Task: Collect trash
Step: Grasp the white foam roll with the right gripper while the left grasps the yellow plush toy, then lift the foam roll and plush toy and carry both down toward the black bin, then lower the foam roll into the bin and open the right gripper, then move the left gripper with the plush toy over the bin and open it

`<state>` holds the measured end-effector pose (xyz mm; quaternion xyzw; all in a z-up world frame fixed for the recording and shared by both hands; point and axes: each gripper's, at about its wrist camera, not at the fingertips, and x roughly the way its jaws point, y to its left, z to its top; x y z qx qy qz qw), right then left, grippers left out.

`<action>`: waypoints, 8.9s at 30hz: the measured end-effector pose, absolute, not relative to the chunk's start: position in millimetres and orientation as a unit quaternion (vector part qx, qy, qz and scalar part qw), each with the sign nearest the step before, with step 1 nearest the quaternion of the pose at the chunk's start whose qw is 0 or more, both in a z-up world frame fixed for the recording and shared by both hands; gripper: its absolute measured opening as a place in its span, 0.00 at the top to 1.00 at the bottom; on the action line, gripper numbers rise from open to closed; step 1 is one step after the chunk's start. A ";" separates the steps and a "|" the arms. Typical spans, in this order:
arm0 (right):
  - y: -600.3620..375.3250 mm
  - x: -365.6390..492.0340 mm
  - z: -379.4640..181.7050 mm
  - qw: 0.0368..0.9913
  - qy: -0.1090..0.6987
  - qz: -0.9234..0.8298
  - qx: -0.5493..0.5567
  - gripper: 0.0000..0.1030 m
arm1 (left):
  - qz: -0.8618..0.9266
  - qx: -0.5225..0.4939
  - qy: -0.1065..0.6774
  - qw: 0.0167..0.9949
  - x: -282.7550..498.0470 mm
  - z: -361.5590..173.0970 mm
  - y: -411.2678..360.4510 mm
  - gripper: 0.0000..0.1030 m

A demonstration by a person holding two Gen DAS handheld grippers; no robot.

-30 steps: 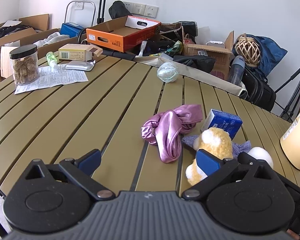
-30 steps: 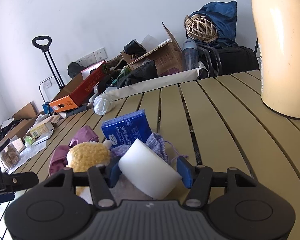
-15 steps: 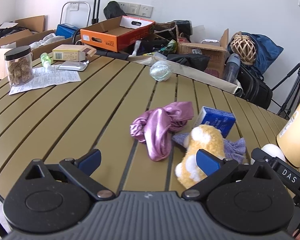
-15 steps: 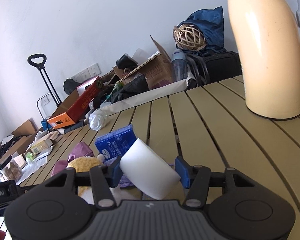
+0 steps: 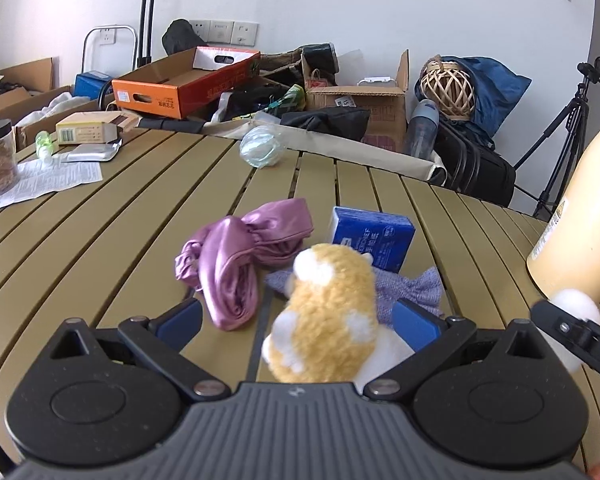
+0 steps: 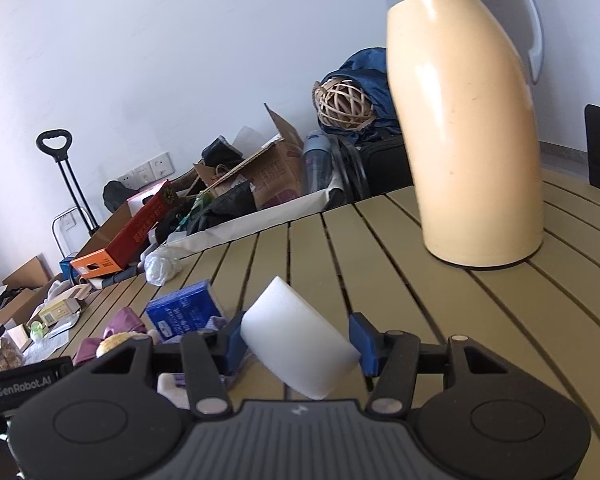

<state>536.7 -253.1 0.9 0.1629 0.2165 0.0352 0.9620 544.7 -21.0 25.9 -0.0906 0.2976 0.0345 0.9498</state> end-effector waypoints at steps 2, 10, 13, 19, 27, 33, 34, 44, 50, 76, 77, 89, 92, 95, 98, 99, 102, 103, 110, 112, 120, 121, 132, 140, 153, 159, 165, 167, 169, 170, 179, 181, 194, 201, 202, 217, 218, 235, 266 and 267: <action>-260.2 535.0 0.0 0.962 0.217 0.030 0.165 0.48 | 0.035 -0.089 0.302 0.949 549.5 23.5 -25.5 0.00; -282.1 529.1 -1.3 0.958 0.223 0.019 0.179 0.48 | 0.041 -0.062 0.324 0.943 569.7 12.3 -39.4 0.03; -286.1 526.7 -0.9 0.959 0.222 0.017 0.178 0.48 | 0.044 -0.062 0.331 0.941 575.4 7.4 -41.2 0.08; -290.0 526.1 -2.5 0.958 0.224 0.018 0.177 0.48 | 0.039 -0.071 0.337 0.938 580.4 2.5 -42.9 0.22; -289.8 526.1 -3.0 0.958 0.226 0.021 0.178 0.48 | 0.035 -0.082 0.329 0.940 578.9 1.9 -41.8 0.40; -288.7 526.0 -3.4 0.957 0.227 0.024 0.179 0.48 | 0.034 -0.087 0.325 0.941 574.6 4.2 -37.8 0.42; -288.1 525.7 -3.3 0.957 0.227 0.025 0.179 0.48 | 0.035 -0.085 0.324 0.942 573.8 4.6 -38.2 0.42; -286.2 525.9 -2.5 0.957 0.226 0.029 0.180 0.48 | 0.033 -0.082 0.296 0.951 558.6 17.2 -37.0 0.44; -283.3 520.9 -1.5 0.957 0.223 0.038 0.182 0.48 | 0.028 -0.083 0.275 0.958 543.3 28.7 -35.9 0.44; -251.8 434.3 29.7 0.964 0.193 0.086 0.162 0.48 | 0.002 -0.070 0.214 0.974 420.7 76.7 -36.1 0.44; -250.7 428.4 30.4 0.964 0.193 0.088 0.162 0.48 | 0.002 -0.069 0.214 0.974 414.5 77.7 -35.9 0.44; -234.4 362.6 35.8 0.963 0.200 0.108 0.144 0.48 | 0.008 -0.067 0.209 0.976 340.0 86.2 -22.7 0.44; -231.0 346.9 34.7 0.962 0.205 0.113 0.139 0.48 | 0.011 -0.065 0.209 0.976 323.5 85.7 -19.5 0.44; -226.0 332.0 32.1 0.962 0.211 0.118 0.129 0.48 | 0.013 -0.063 0.212 0.975 308.3 83.4 -16.7 0.44; -221.5 319.6 28.8 0.960 0.219 0.124 0.121 0.48 | 0.014 -0.060 0.216 0.975 295.3 79.8 -15.1 0.44; -220.4 316.4 27.3 0.960 0.221 0.125 0.119 0.48 | 0.014 -0.058 0.218 0.974 291.5 78.3 -14.6 0.44; -216.0 306.2 22.3 0.958 0.230 0.129 0.114 0.48 | 0.014 -0.054 0.225 0.973 280.9 73.0 -13.3 0.44; -214.9 303.2 20.6 0.957 0.234 0.130 0.112 0.48 | 0.015 -0.053 0.228 0.972 277.8 70.7 -12.7 0.44; -210.1 289.0 5.9 0.951 0.258 0.134 0.103 0.48 | 0.018 -0.045 0.249 0.967 259.9 51.8 -8.0 0.44; -209.5 286.1 -0.2 0.949 0.267 0.135 0.101 0.48 | 0.019 -0.042 0.256 0.966 256.5 45.7 -7.2 0.44; -204.0 281.3 -30.8 0.936 0.311 0.136 0.089 0.48 | 0.021 -0.035 0.297 0.954 252.4 10.5 -2.9 0.44; -203.1 281.1 -35.5 0.934 0.317 0.136 0.088 0.48 | 0.022 -0.034 0.303 0.952 252.4 5.6 -2.5 0.44; -196.8 284.2 -87.6 0.908 0.388 0.134 0.079 0.48 | 0.034 -0.031 0.356 0.933 259.8 -41.2 6.1 0.44; -192.6 292.9 -123.8 0.888 0.437 0.127 0.063 0.48 | 0.044 -0.033 0.399 0.915 271.8 -76.6 15.2 0.44; -198.8 308.0 -171.1 0.856 0.504 0.096 0.061 0.48 | 0.057 -0.042 0.467 0.881 294.8 -128.8 33.1 0.44; -196.6 318.7 -181.1 0.847 0.520 0.096 0.060 0.48 | 0.074 -0.051 0.487 0.869 305.4 -143.3 45.1 0.44; -192.2 331.7 -179.2 0.848 0.516 0.102 0.058 0.48 | 0.085 -0.058 0.505 0.857 315.6 -155.4 54.6 0.44; -187.5 336.8 -177.8 0.849 0.515 0.107 0.053 0.48 | 0.087 -0.061 0.508 0.855 318.5 -158.0 57.6 0.44; -181.1 342.7 -176.3 0.850 0.513 0.113 0.046 0.48 | 0.090 -0.062 0.509 0.854 320.5 -159.7 60.9 0.44; -177.8 345.5 -175.7 0.850 0.512 0.116 0.043 0.48 | 0.092 -0.063 0.510 0.853 321.1 -160.4 62.2 0.44; -148.6 373.8 -176.8 0.846 0.515 0.135 0.024 0.48 | 0.107 -0.079 0.523 0.842 327.6 -170.3 81.2 0.44; -141.5 379.6 -179.1 0.844 0.518 0.137 0.021 0.48 | 0.109 -0.081 0.525 0.840 328.5 -171.6 84.6 0.44; -105.6 409.2 -202.4 0.829 0.541 0.142 0.001 0.48 | 0.118 -0.097 0.517 0.842 328.6 -168.8 101.6 0.44; -100.3 415.0 -213.7 0.819 0.556 0.144 0.005 0.45 | 0.115 -0.101 0.513 0.844 327.8 -167.2 104.5 0.44; -100.4 415.7 -214.6 0.818 0.557 0.143 0.007 0.43 | 0.115 -0.102 0.514 0.844 327.8 -167.7 104.9 0.44; -106.4 417.0 -218.2 0.811 0.572 0.118 0.015 0.01 | 0.115 -0.103 0.513 0.844 326.6 -167.8 105.3 0.44; -107.3 416.9 -218.2 0.812 0.572 0.118 0.015 0.01 | 0.114 -0.103 0.513 0.845 326.4 -167.4 104.9 0.44; -130.7 409.2 -195.7 0.830 0.544 0.117 0.031 0.00 | 0.089 -0.089 0.483 0.867 329.3 -139.9 78.3 0.44; -258.4 390.8 -182.7 0.855 0.504 0.029 0.117 0.00 | 0.020 -0.009 0.473 0.881 383.4 -123.6 -37.1 0.44; -261.7 390.4 -183.2 0.855 0.504 0.026 0.119 0.00 | 0.022 -0.010 0.475 0.880 386.8 -124.3 -39.3 0.44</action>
